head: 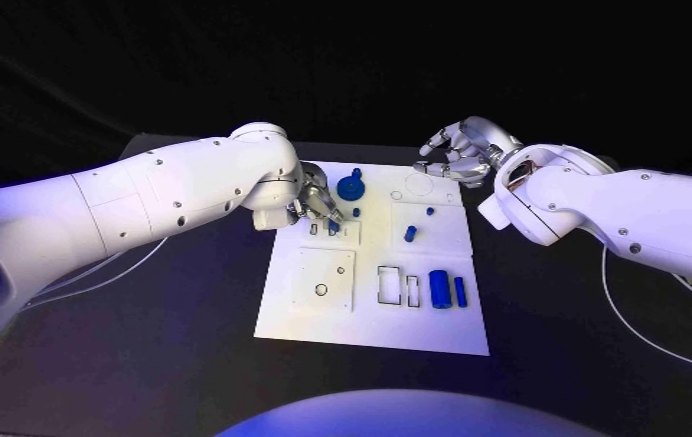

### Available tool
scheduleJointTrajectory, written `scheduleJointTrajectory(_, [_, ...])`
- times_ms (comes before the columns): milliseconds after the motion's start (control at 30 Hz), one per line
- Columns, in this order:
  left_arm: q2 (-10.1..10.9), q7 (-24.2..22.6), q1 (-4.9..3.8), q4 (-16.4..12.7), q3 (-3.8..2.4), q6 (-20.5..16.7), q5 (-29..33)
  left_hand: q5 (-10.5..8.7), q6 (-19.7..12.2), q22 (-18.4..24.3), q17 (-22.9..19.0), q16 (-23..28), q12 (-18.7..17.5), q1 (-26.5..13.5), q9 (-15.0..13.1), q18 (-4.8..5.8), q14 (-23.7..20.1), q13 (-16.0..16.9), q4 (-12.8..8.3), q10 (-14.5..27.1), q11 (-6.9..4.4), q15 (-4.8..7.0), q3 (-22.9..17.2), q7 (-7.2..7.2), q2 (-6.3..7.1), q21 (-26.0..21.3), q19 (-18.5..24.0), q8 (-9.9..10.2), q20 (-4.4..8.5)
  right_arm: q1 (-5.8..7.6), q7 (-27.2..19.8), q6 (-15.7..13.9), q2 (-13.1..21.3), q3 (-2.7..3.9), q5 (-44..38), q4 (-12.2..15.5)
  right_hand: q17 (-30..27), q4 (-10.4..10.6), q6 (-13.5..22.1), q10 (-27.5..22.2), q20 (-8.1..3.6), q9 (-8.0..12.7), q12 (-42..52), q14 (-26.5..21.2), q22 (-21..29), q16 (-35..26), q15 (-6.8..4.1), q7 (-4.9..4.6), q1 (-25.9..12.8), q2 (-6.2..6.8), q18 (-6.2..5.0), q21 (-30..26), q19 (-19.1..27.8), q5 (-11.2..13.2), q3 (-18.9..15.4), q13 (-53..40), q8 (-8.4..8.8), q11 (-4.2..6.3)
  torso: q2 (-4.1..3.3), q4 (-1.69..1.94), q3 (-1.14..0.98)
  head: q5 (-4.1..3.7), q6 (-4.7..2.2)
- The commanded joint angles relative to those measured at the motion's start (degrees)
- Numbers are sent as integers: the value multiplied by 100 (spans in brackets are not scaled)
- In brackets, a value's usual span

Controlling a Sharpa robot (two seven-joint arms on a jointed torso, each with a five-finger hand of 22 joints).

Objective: Assemble the parts on the task board

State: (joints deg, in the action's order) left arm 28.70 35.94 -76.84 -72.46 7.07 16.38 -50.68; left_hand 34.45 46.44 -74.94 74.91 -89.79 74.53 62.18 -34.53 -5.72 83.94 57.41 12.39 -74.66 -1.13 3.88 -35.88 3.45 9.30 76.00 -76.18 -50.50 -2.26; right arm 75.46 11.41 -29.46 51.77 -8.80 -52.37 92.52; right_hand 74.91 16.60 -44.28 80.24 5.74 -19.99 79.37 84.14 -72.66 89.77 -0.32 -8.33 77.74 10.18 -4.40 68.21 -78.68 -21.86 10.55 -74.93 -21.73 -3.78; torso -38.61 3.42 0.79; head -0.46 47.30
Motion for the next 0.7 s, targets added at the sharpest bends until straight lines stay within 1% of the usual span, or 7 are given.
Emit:
scheduleJointTrajectory(33, [34, -140, 15, -76, 2, -12, -421, 38, 110, -150, 1509, -21, 10, -51, -4, 94, 606, -4, -1463, -34, -10, 32, -1424, -60, 7, 40, -43, -30, -3, -8, -18, 59, -7, 0, -45, 0, 1358, 3, 3, 2, -34, 8, -4, 550, -6, -27, -33, 17, -68, -10, -107, -33, -1, -34, 32, -123, -35, 39, -3, -3, 3, 10, 4])
scheduleJointTrajectory(67, [49, -143, 22, -92, 4, -9, -448, 38, 110, -150, 1509, -21, 10, -51, -4, 94, 606, -4, -1463, -34, -10, 32, -1424, -60, 7, 40, -43, -30, -3, -10, -19, 57, -8, 0, -45, 0, 1358, 3, 3, 2, -34, 8, -4, 550, -6, -27, -33, 17, -68, -10, -107, -33, -1, -34, 32, -123, -35, 39, -2, -6, 3, 16, 2])
scheduleJointTrajectory(267, [112, -172, 56, -130, 19, -11, -638, 45, 116, -149, 1509, -21, 5, -54, -5, 93, 606, -12, -1467, -33, -11, 33, -1426, -61, 9, 39, -42, -31, -2, -20, -23, 48, -14, 0, -45, -3, 1358, 3, 3, 2, -34, 8, -4, 550, -6, -27, -33, 17, -68, -10, -107, -33, -1, -34, 32, -123, -35, 39, 4, 8, 5, 15, 12])
scheduleJointTrajectory(333, [125, -187, 63, -134, 28, -21, -671, 46, 118, -148, 1509, -21, 5, -55, -6, 93, 606, -12, -1468, -35, -11, 33, -1426, -61, 11, 37, -41, -31, -2, -23, -25, 47, -16, 0, -45, -4, 1350, 3, 4, -6, -34, 9, -13, 548, 7, -30, -33, 17, -77, -9, -111, -51, 7, -40, 40, -111, -39, 40, 3, 5, 2, 21, 10])
scheduleJointTrajectory(500, [156, -266, 80, -167, 57, -92, -730, 46, 119, -152, 1509, -21, 4, -55, -6, 94, 606, -13, -1469, -35, -11, 33, -1427, -62, 11, 41, -44, -31, -1, -31, -28, 46, -20, 0, -45, -4, 1350, 3, 4, -6, -34, 9, -13, 548, 7, -30, -33, 17, -77, -9, -111, -51, 7, -40, 40, -111, -39, 40, -5, -6, 1, 31, 5])
scheduleJointTrajectory(667, [163, -332, 91, -175, 65, -192, -803, 46, 123, -156, 1509, -21, 9, -57, -6, 95, 606, 0, -1471, -44, -12, 34, -1427, -63, 12, 44, -48, -30, -1, -34, -29, 46, -20, 0, -45, -2, 1350, 3, 4, -6, -34, 9, -13, 548, 7, -30, -33, 17, -77, -9, -111, -51, 7, -40, 40, -111, -39, 40, -8, -9, 0, 31, 2])
scheduleJointTrajectory(700, [164, -341, 93, -176, 66, -211, -811, 46, 123, -156, 1509, -21, 9, -57, -6, 95, 606, 0, -1471, -44, -12, 34, -1427, -63, 12, 44, -48, -30, -1, -35, -29, 46, -19, 0, -45, -2, 1350, 3, 4, -6, -34, 9, -13, 548, 7, -30, -33, 17, -77, -9, -111, -51, 7, -40, 40, -111, -39, 40, -7, -8, -4, 30, 1])
